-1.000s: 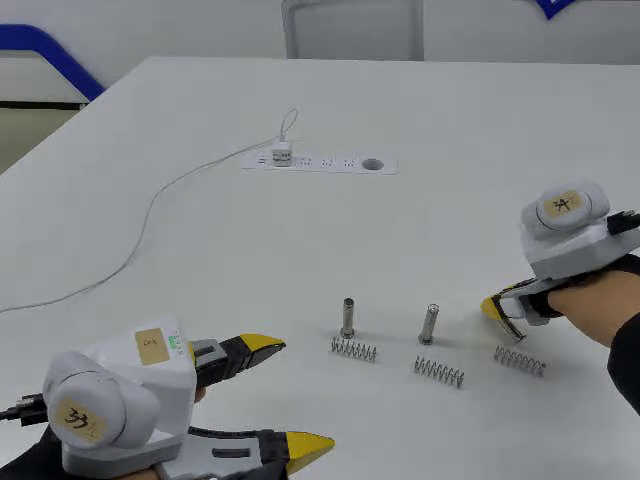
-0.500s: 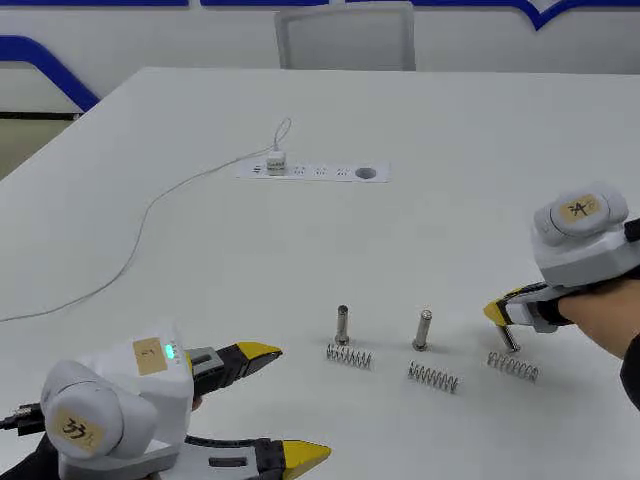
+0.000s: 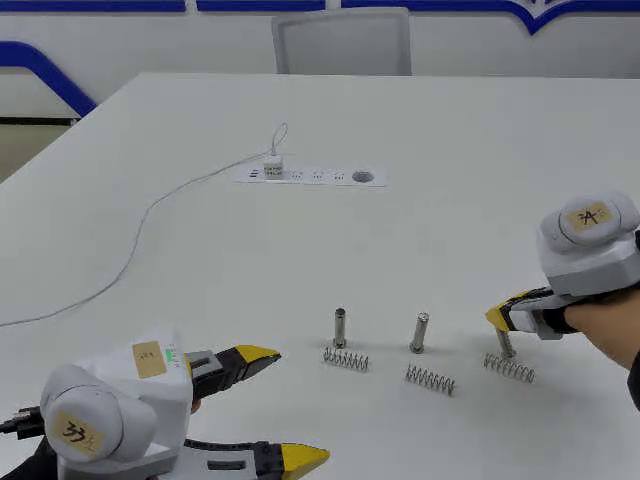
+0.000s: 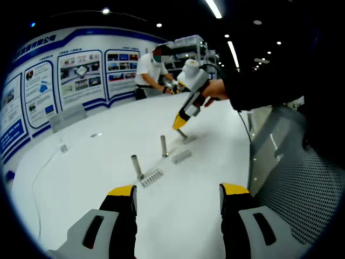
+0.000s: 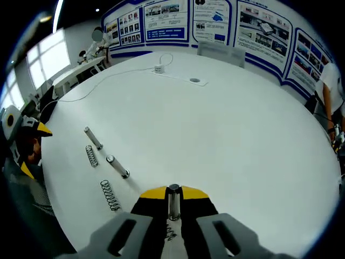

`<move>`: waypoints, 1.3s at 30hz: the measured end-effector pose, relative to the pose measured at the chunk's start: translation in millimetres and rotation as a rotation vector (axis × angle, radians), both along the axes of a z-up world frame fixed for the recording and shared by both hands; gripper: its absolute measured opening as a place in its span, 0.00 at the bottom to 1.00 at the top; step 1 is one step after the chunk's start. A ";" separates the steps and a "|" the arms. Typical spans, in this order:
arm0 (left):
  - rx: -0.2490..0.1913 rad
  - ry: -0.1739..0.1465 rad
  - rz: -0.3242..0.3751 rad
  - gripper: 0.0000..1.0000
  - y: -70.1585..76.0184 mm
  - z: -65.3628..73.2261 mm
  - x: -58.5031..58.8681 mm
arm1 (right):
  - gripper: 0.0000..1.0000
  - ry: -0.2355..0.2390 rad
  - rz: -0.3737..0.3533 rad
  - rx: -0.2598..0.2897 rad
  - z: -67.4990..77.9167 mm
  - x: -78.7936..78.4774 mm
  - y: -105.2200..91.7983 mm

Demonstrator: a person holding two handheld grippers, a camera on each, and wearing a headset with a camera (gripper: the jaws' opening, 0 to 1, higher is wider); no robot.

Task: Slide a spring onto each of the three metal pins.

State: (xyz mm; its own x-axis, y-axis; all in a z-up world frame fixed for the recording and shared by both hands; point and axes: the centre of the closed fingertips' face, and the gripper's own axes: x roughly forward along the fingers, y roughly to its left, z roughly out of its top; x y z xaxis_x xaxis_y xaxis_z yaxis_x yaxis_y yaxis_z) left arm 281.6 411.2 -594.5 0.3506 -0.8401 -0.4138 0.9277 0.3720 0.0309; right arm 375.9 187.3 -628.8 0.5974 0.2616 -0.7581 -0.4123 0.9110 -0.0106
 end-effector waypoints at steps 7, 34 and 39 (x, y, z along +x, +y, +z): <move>0.000 -0.003 0.000 0.64 0.9 0.1 0.7 | 0.09 -0.008 0.000 0.002 3.1 -3.7 -0.3; 0.018 -0.006 -0.008 0.63 2.3 -1.6 0.1 | 0.09 -0.026 0.049 -0.019 3.9 -25.4 -6.2; 0.022 -0.007 -0.009 0.63 2.6 -1.8 0.0 | 0.09 -0.024 0.051 -0.019 1.2 -28.1 -8.7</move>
